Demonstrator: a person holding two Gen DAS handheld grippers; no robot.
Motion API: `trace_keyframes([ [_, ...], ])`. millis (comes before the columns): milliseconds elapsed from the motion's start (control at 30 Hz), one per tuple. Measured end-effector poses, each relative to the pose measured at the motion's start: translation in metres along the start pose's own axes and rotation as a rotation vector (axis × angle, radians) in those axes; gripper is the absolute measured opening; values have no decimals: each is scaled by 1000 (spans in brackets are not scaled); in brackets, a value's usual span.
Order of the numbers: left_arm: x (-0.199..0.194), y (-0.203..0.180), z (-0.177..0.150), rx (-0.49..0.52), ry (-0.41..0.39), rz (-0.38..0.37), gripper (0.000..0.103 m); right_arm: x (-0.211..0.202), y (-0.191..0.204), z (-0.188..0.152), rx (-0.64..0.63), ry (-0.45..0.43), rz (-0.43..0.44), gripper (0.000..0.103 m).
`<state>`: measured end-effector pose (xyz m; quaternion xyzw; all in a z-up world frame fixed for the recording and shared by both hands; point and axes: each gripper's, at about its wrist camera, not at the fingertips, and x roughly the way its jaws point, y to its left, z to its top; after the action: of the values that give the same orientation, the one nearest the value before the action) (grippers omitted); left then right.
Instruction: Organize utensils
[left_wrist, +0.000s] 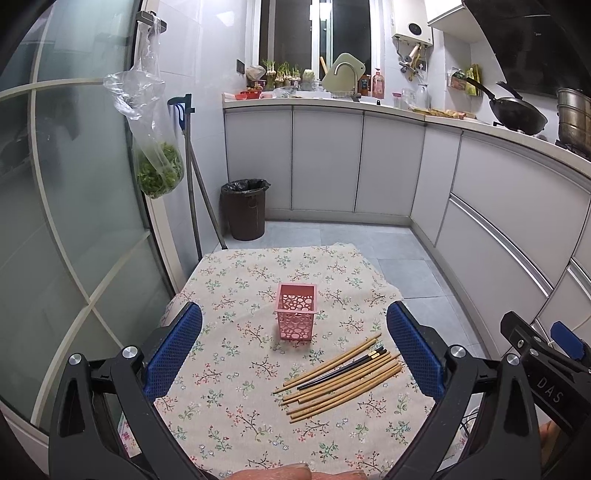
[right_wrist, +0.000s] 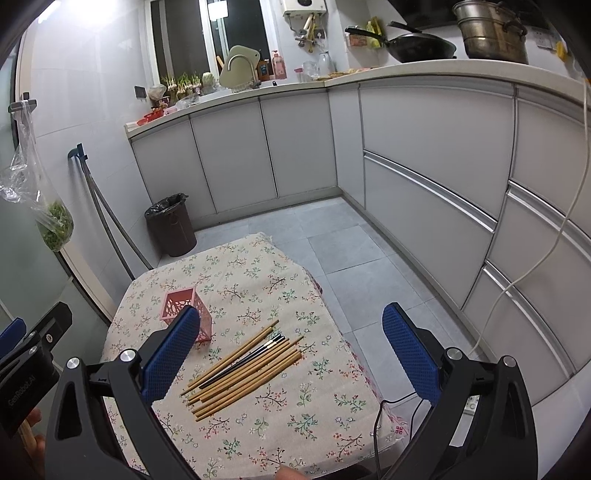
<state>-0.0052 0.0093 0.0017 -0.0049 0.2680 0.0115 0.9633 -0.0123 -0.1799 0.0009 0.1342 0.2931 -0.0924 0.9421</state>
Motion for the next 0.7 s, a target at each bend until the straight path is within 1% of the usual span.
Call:
trace_keyframes([
  [700,-1,2,0,-2,-2,1,96,0,0,1,0,6,1,96],
])
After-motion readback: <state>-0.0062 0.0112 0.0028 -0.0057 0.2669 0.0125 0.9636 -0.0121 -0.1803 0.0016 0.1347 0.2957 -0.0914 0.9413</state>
